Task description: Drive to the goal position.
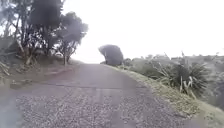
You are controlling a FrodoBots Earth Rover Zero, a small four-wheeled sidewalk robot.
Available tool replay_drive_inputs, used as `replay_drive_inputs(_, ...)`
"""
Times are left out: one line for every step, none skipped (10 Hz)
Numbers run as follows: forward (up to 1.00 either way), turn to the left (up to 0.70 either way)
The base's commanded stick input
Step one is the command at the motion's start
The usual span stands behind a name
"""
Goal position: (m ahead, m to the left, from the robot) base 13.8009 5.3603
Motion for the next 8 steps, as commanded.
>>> replay_drive_inputs(0.85,0.23)
replay_drive_inputs(0.85,0.05)
replay_drive_inputs(0.85,0.00)
replay_drive_inputs(0.85,0.00)
replay_drive_inputs(0.85,0.00)
replay_drive_inputs(0.85,0.00)
replay_drive_inputs(0.85,0.00)
replay_drive_inputs(0.85,0.00)
